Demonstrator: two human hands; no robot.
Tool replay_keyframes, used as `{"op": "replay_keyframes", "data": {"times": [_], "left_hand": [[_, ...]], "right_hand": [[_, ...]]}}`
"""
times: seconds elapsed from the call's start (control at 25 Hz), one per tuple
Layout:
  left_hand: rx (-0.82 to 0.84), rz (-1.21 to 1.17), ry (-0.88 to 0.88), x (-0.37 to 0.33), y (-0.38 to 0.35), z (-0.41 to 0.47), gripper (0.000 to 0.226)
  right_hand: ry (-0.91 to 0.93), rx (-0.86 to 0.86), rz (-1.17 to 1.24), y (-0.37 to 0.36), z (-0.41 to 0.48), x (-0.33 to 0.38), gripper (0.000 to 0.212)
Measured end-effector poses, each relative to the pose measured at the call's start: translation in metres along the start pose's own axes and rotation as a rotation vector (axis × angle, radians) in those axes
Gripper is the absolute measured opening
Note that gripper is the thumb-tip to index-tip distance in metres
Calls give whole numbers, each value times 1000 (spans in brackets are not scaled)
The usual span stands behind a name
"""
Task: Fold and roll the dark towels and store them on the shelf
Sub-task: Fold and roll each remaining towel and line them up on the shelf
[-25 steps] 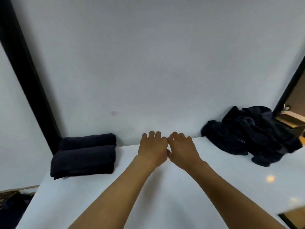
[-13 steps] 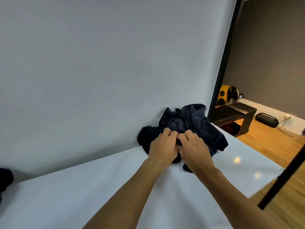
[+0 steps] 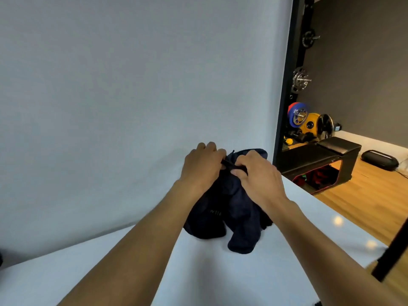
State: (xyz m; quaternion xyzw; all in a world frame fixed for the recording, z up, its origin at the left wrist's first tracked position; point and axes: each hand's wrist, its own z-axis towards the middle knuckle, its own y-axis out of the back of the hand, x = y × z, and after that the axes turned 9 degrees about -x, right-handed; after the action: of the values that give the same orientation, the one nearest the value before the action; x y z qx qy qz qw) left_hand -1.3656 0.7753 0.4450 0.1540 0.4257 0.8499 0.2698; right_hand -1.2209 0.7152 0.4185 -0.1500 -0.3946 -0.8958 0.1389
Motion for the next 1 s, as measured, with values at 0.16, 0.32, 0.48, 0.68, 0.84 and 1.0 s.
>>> {"op": "replay_keyframes", "data": {"times": [0.16,0.32,0.48,0.68,0.84,1.0], "left_hand": [[-142,-203,178,12,58,40,10],[-396,-468,307,24,118,77,11],[-560,-640,421,28,178,100,12],[-594,-639,528,30,224,103,10],[-565,-569,559,37,241,79,10],[-543,-493,602,46,261,43,13]], "right_hand": [[63,-127,41,34,61,29,19],[108,-217,58,66,118,58,20],[172,-338,152,100,145,98,18],[106,-187,586,116,107,147,31],[30,86,751,114,91,147,25],[17,301,901,122,65,159,57]]}}
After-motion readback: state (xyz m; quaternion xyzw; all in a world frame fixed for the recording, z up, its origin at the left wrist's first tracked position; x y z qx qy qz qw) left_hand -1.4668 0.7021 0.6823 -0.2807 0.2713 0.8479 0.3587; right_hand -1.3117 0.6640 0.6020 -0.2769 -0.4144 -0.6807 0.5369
